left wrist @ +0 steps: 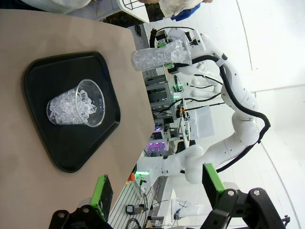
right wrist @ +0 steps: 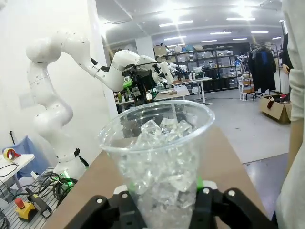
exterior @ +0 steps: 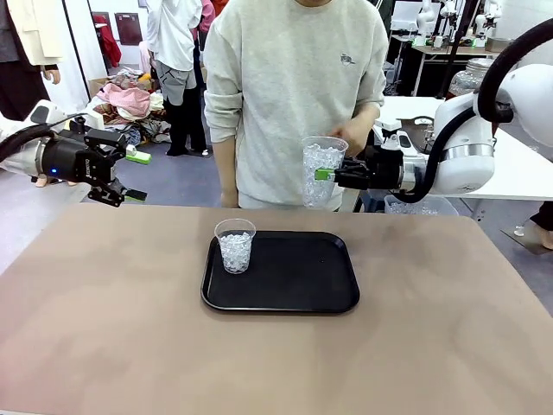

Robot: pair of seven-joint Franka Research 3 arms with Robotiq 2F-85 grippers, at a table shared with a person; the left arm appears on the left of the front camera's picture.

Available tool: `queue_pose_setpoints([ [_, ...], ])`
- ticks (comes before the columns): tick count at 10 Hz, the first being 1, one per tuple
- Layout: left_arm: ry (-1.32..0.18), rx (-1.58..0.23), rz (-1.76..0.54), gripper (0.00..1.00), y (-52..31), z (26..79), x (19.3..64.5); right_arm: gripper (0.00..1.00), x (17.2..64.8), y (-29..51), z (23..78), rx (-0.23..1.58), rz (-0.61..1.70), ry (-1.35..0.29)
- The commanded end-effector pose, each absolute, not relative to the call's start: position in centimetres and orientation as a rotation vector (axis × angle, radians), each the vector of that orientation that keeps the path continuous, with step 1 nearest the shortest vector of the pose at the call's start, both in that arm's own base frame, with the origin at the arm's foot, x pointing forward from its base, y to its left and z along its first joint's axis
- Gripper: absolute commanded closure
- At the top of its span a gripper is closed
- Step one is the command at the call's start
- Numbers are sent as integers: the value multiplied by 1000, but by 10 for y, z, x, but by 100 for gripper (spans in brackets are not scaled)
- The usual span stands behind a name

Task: Pour the drink into the iced cup.
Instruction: Open the gripper to release the iced cup you were holding.

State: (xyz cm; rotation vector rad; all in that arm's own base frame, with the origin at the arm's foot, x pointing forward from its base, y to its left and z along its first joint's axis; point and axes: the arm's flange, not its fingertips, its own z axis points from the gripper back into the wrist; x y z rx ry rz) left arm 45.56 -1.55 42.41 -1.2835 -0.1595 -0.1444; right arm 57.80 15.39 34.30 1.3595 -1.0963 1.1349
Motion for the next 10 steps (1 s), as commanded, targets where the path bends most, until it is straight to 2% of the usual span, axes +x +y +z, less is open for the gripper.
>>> queue_pose_setpoints([
  [1, -168, -1281, -145, 0, -15, 426, 455, 51, 578, 154, 349, 1358, 1140, -1110],
  [10, -168, -1281, -145, 0, -15, 426, 455, 51, 578, 154, 349, 1358, 1140, -1110],
])
